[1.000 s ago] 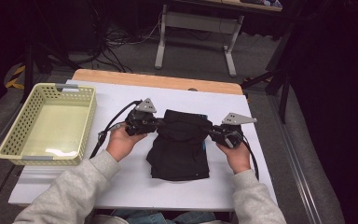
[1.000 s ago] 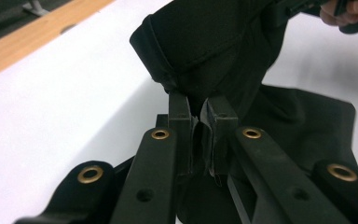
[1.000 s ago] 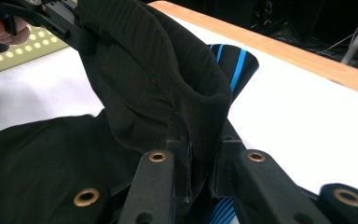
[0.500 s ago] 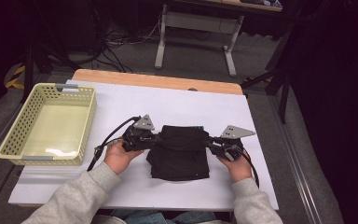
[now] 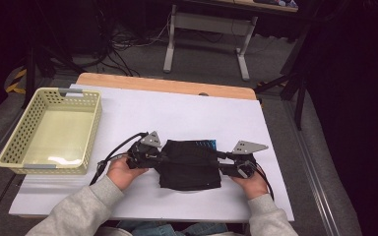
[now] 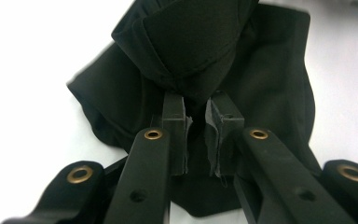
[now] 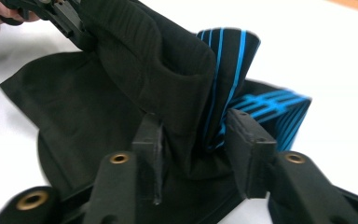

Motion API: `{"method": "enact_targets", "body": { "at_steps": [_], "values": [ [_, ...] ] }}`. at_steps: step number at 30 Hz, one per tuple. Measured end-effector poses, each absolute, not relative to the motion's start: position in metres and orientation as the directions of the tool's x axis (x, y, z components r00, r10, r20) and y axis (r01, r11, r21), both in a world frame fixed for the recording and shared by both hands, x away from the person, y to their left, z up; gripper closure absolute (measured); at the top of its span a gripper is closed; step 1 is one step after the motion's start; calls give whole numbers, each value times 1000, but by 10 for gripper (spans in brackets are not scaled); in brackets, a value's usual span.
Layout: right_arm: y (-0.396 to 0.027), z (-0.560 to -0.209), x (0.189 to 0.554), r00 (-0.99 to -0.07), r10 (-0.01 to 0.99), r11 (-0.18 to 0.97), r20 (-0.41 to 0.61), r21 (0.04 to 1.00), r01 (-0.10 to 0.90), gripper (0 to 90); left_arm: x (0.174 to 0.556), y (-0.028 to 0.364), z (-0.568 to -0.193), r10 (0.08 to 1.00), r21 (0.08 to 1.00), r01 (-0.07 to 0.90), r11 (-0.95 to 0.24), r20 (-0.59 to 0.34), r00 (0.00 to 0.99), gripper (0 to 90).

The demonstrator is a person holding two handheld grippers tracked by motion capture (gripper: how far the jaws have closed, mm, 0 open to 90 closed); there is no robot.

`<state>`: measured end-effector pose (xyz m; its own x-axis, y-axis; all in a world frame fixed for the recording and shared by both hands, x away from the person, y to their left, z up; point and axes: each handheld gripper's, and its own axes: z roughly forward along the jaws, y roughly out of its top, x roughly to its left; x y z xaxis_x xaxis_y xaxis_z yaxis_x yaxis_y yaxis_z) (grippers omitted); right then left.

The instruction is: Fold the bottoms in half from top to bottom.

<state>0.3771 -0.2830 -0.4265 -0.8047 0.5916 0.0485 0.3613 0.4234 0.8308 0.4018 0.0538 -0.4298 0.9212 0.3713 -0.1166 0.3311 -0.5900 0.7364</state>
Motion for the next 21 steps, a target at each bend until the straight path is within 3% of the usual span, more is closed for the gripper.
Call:
{"method": "enact_targets", "body": {
  "at_steps": [6, 11, 14, 16, 19, 21],
  "values": [
    [-281, -434, 368, -834, 550, 477, 46, 802, 359, 484, 394, 55, -435, 340, 712, 327, -622, -130, 931, 732],
    [-285, -430, 363, -849, 523, 491, 77, 787, 374, 299, 391, 60, -432, 312, 713, 336, -615, -171, 934, 693],
    [-289, -420, 359, -852, 520, 477, 66, 805, 353, 267, 393, 64, -427, 306, 728, 348, -591, -196, 932, 677],
    [-291, -411, 356, -849, 525, 450, 54, 830, 331, 299, 394, 69, -422, 311, 755, 349, -555, -201, 929, 677],
    [-294, -401, 353, -834, 551, 405, 34, 862, 303, 431, 396, 74, -414, 337, 791, 359, -495, -205, 919, 688],
    [-295, -396, 354, -809, 587, 371, 34, 877, 306, 566, 398, 75, -410, 361, 806, 375, -458, -217, 907, 720]
  ]
}}
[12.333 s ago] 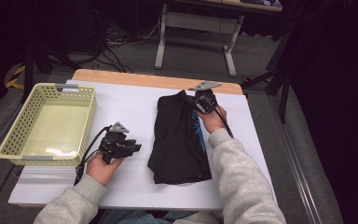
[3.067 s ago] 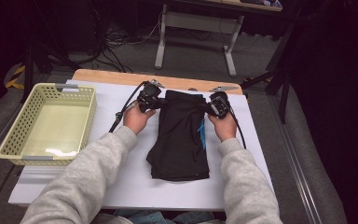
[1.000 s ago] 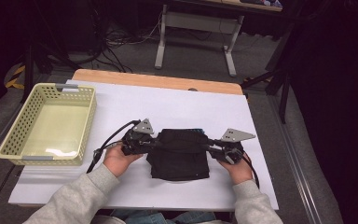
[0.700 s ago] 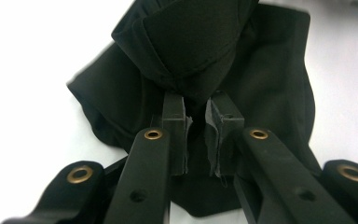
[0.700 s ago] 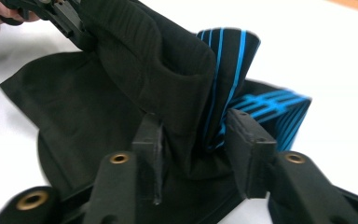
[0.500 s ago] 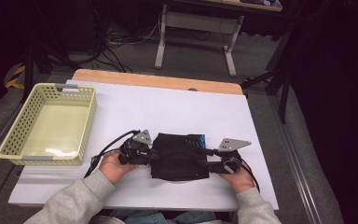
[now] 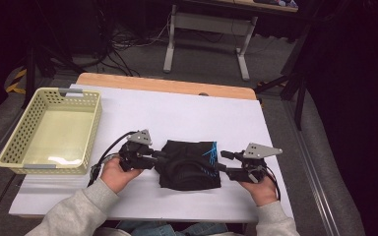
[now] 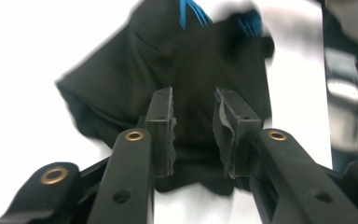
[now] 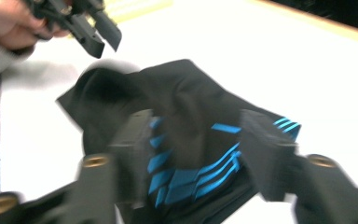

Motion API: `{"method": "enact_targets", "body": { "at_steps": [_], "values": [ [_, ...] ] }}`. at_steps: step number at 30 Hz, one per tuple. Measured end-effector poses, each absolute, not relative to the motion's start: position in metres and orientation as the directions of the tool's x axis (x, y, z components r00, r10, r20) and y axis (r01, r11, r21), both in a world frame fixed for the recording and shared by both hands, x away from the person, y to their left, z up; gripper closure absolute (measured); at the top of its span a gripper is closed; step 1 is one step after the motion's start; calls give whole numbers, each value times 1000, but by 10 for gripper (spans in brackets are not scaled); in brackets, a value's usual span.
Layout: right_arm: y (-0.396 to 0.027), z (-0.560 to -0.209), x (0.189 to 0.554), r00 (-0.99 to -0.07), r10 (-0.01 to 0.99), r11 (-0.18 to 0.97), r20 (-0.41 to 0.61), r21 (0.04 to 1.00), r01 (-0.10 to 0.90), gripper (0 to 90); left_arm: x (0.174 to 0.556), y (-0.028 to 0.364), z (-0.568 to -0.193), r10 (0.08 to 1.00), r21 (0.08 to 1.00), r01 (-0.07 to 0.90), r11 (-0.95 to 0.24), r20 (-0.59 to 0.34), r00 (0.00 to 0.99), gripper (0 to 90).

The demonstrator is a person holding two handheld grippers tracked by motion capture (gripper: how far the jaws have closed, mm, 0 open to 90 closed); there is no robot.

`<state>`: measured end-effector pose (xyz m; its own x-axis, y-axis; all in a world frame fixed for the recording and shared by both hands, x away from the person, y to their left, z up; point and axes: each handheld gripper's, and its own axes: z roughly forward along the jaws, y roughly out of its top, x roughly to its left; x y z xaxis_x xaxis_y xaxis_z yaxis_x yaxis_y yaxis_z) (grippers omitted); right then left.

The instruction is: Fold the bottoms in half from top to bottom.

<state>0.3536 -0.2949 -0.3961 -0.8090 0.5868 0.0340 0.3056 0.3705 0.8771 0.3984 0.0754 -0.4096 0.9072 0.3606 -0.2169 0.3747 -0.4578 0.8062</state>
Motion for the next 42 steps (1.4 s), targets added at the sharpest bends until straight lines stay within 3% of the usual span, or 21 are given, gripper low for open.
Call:
{"method": "enact_targets", "body": {
  "at_steps": [3, 7, 18, 27, 33, 42],
  "values": [
    [-291, -393, 355, -775, 630, 340, 51, 879, 335, 734, 403, 69, -408, 373, 806, 397, -439, -238, 897, 765],
    [-277, -400, 357, -769, 638, 363, 48, 861, 356, 807, 400, 46, -410, 344, 791, 367, -490, -211, 915, 781],
    [-255, -423, 361, -793, 607, 502, 56, 746, 437, 801, 389, 15, -429, 263, 684, 338, -647, -215, 940, 792],
    [-255, -434, 355, -780, 625, 574, 44, 651, 496, 797, 386, 14, -436, 248, 667, 335, -665, -226, 942, 788],
    [-258, -437, 349, -762, 646, 553, 43, 661, 507, 785, 385, 14, -439, 250, 676, 331, -658, -219, 943, 784],
    [-261, -434, 352, -735, 676, 502, 53, 697, 513, 621, 383, 24, -425, 296, 721, 336, -606, -188, 937, 741]
  ]
}}
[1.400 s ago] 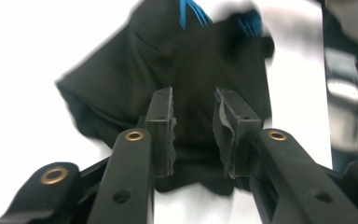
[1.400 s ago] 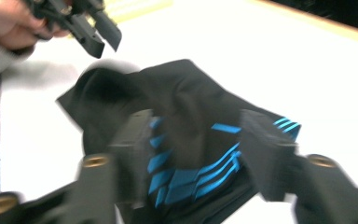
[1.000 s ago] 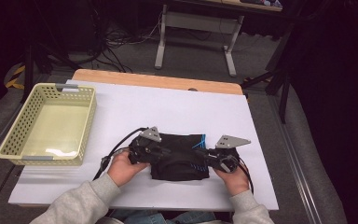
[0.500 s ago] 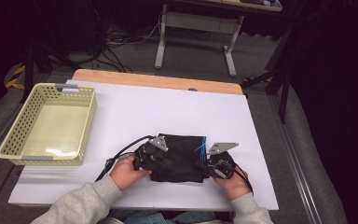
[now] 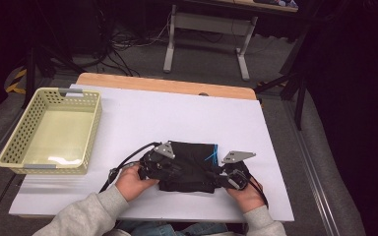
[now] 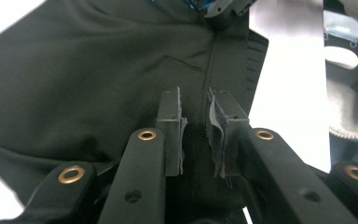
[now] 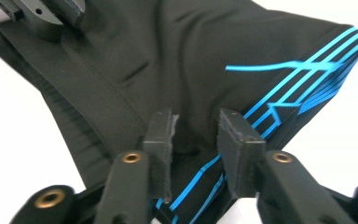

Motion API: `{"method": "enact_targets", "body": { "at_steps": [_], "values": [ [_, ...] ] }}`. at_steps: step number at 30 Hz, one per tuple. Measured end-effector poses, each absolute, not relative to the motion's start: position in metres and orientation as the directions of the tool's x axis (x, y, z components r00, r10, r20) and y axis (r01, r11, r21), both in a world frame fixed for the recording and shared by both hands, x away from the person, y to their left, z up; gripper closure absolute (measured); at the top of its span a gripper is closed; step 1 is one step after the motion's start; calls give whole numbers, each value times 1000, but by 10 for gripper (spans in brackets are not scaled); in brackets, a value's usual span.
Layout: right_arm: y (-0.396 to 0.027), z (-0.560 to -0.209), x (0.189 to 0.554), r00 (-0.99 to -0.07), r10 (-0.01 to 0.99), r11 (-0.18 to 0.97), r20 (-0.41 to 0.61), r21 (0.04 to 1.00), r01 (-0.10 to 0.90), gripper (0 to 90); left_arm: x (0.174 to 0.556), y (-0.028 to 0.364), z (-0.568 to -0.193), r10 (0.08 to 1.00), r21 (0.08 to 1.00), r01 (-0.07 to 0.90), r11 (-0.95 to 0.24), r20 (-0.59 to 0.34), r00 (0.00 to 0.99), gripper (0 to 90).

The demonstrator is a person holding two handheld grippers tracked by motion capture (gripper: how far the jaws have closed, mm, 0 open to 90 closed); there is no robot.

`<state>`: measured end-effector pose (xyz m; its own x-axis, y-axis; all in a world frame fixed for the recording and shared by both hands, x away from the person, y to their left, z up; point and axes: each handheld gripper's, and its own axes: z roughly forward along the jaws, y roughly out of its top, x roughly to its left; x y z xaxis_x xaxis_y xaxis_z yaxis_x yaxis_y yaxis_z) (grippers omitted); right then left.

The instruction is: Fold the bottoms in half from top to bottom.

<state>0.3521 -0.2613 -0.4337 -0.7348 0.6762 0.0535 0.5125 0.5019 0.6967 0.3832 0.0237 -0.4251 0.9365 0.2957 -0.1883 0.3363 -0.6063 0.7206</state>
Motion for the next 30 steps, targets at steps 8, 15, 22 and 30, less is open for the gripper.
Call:
{"method": "enact_targets", "body": {
  "at_steps": [8, 15, 22, 30],
  "values": [
    [-271, -425, 358, -682, 730, 406, 50, 770, 491, 397, 395, 41, -417, 439, 751, 409, -518, -177, 881, 511],
    [-270, -438, 371, -624, 778, 399, 72, 711, 579, 174, 407, 36, -433, 556, 661, 507, -554, -160, 816, 200],
    [-263, -449, 376, -620, 782, 437, 61, 655, 616, 152, 410, 29, -445, 575, 591, 538, -602, -147, 805, 172],
    [-259, -450, 373, -620, 783, 452, 41, 648, 613, 207, 408, 24, -448, 588, 569, 543, -617, -124, 799, 218]
  ]
}}
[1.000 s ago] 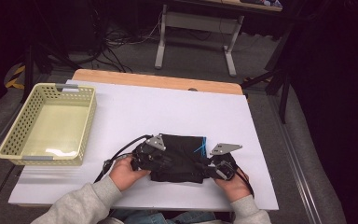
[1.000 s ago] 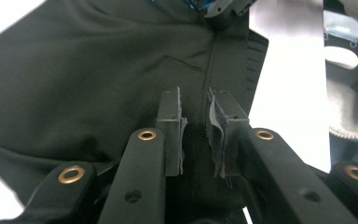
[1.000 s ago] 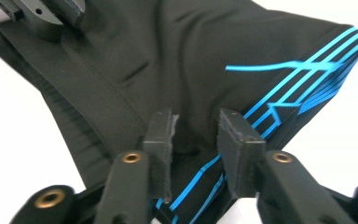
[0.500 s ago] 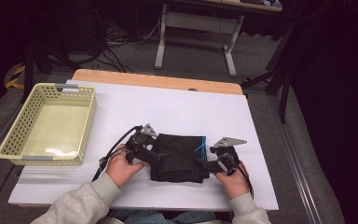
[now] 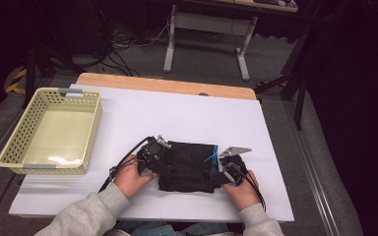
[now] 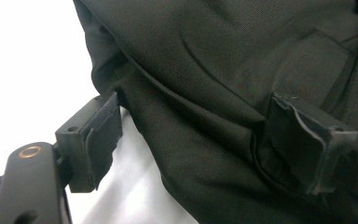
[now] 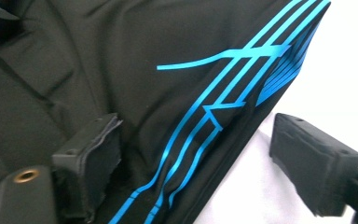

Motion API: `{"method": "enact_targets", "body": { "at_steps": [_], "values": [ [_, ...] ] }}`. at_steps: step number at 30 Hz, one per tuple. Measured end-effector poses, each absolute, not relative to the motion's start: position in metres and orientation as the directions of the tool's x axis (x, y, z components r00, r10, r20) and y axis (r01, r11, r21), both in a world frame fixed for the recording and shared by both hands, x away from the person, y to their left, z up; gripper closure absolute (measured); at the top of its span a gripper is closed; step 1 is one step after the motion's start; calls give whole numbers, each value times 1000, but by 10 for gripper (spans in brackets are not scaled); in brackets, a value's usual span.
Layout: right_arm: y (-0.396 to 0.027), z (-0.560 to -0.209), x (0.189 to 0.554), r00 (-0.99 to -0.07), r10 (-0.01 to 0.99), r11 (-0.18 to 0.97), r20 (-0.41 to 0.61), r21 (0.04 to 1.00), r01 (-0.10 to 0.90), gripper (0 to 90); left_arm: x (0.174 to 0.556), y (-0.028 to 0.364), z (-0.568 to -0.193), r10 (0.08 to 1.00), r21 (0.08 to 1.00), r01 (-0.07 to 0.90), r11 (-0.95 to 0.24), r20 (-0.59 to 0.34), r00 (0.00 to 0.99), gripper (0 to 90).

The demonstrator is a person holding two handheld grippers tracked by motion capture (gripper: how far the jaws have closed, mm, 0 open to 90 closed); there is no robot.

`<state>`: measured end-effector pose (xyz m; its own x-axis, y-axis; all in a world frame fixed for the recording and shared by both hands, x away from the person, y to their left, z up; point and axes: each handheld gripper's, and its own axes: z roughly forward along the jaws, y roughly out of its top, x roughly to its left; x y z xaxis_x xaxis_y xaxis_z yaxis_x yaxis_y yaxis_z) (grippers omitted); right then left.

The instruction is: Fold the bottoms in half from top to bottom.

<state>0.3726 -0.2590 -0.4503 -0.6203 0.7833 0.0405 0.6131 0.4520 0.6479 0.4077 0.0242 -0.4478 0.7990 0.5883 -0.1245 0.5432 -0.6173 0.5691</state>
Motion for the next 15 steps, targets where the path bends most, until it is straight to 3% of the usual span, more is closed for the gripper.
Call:
{"method": "enact_targets", "body": {
  "at_steps": [10, 12, 15],
  "values": [
    [-254, -447, 365, -637, 768, 453, 64, 649, 611, 516, 402, 23, -448, 582, 599, 531, -600, -128, 803, 392],
    [-253, -446, 364, -653, 751, 450, 96, 650, 613, 668, 400, 23, -449, 573, 608, 527, -594, -140, 807, 471],
    [-253, -447, 363, -664, 738, 444, 121, 654, 613, 724, 398, 22, -449, 562, 617, 529, -583, -164, 811, 598]
  ]
}}
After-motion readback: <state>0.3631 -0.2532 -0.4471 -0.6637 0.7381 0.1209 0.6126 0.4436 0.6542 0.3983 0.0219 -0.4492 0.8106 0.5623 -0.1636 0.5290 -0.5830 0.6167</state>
